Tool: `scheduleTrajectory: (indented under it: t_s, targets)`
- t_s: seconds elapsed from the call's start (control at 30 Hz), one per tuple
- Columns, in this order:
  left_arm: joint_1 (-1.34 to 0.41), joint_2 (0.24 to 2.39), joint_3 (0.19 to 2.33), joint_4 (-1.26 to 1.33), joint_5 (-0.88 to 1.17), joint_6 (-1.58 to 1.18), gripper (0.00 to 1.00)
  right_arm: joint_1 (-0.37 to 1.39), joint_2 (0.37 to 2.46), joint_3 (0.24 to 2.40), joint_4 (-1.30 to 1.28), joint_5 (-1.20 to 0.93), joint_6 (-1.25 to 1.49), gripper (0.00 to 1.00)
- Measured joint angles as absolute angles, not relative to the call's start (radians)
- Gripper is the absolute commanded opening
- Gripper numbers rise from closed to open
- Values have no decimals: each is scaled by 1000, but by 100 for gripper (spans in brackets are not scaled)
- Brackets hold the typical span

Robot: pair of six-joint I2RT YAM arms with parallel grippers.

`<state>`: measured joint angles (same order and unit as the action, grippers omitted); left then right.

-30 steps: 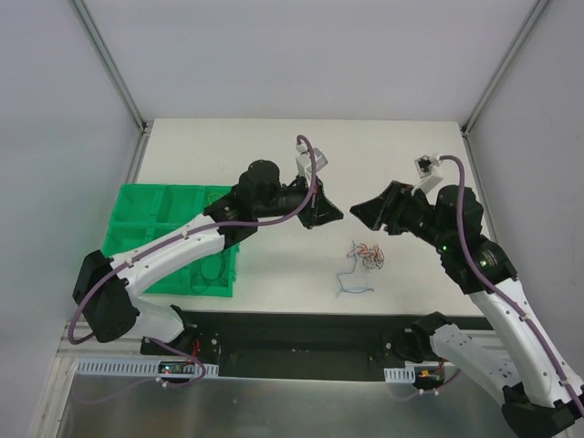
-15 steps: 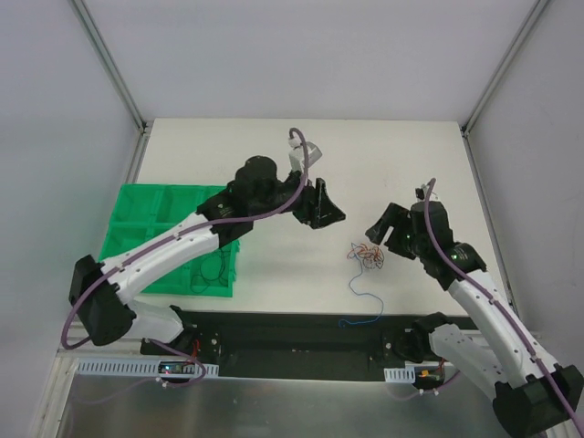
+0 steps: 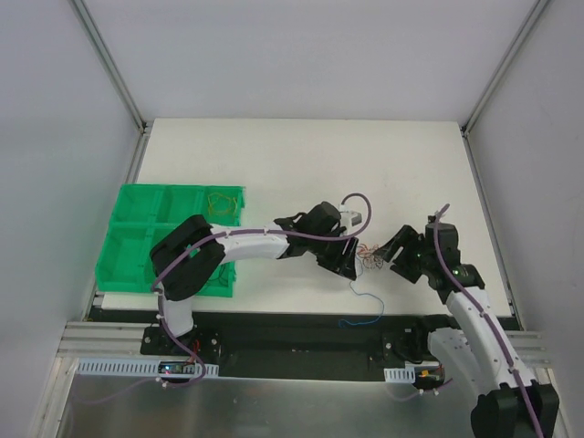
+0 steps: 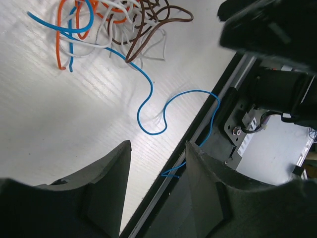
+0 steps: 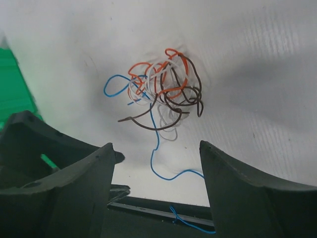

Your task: Untangle the cables

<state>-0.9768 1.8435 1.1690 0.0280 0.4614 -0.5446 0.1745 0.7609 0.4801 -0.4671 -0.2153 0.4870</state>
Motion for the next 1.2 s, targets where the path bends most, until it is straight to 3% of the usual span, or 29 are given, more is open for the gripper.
scheduleTrajectory:
  t_s: [0.23, 0.47, 0.5, 0.63, 0.73, 0.9, 0.97, 1.17, 1.2]
  targets:
    - [-996, 1899, 1147, 184, 490, -627, 52, 92, 657, 477, -481, -245, 471, 74]
    - [-1011, 2011, 1159, 267, 477, -664, 50, 67, 728, 470, -460, -331, 471, 74]
    - [-1013, 2016, 1161, 277, 476, -663, 48, 64, 733, 463, -454, -339, 471, 74]
    - [-1015, 2028, 1180, 297, 458, -656, 15, 58, 738, 434, -435, -364, 476, 73]
    - [-1015, 2041, 1185, 311, 459, -641, 1, 57, 759, 423, -408, -386, 485, 74]
    - [-1015, 1998, 1121, 316, 451, -603, 0, 63, 793, 400, -342, -425, 482, 77]
    - [-1015, 1953, 1084, 306, 455, -581, 0, 81, 841, 400, -317, -434, 470, 68]
    - [-1015, 1813, 1051, 295, 493, -557, 0, 175, 1061, 410, -260, -402, 464, 62]
    - [-1015, 1789, 1045, 295, 499, -556, 0, 190, 1088, 411, -243, -385, 468, 57]
